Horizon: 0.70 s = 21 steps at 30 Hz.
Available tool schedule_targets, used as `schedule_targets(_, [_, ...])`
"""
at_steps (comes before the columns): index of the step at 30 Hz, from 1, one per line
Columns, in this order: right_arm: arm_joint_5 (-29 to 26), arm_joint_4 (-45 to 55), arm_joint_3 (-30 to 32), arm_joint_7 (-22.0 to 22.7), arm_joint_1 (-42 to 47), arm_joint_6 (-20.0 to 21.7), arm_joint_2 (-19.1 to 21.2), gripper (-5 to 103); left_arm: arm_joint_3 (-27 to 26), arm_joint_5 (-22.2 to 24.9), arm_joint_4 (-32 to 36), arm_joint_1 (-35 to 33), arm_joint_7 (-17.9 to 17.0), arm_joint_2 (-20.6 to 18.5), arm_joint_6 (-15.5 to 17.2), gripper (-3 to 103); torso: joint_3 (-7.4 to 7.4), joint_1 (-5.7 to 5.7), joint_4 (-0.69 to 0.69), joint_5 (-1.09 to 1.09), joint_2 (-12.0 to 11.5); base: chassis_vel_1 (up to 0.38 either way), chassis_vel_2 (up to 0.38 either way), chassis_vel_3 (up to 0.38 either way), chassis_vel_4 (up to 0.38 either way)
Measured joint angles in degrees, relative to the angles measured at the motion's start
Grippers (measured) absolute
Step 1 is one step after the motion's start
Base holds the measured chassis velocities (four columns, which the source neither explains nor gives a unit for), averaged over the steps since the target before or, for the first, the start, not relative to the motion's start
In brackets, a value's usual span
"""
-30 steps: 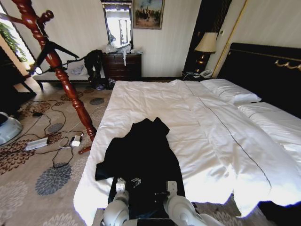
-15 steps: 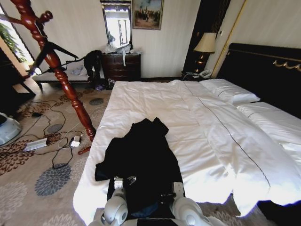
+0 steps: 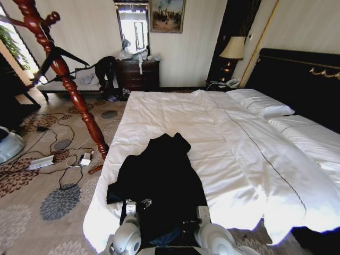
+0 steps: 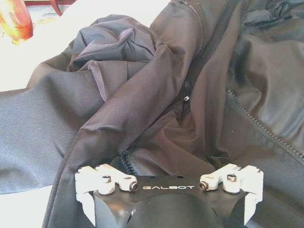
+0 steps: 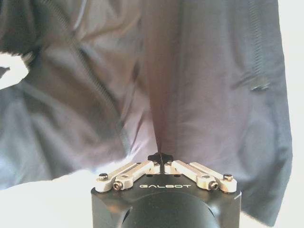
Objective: Pick up the clothes from the bed and hang them on the clothes hanger.
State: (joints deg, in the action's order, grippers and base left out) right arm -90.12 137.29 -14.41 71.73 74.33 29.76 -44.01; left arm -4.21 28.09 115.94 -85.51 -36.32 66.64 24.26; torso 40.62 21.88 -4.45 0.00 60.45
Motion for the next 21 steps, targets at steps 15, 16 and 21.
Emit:
schedule_targets(15, [7.6, -1.9, -0.5, -4.5, 1.2, 2.8, -4.6, 7, -0.8, -3.4, 7.8, -5.8, 0.2, -1.6, -0.8, 100, 0.00, 0.00, -0.01, 0.00, 0.0, 0.000, 0.000, 0.000, 0.000])
schedule_targets(16, [7.6, -1.9, -0.5, -4.5, 1.2, 2.8, -4.6, 7, -0.8, -3.4, 7.8, -5.8, 0.2, -1.6, -0.8, 100, 0.00, 0.00, -0.01, 0.00, 0.0, 0.000, 0.000, 0.000, 0.000])
schedule_targets(21, [8.9, 3.0, 3.5, -9.0, 3.0, 1.9, -4.8, 28, -2.5, -5.3, 10.6, -7.1, 1.7, -2.0, -3.8, 100, -0.01, 0.00, -0.01, -0.01, 0.0, 0.000, 0.000, 0.000, 0.000])
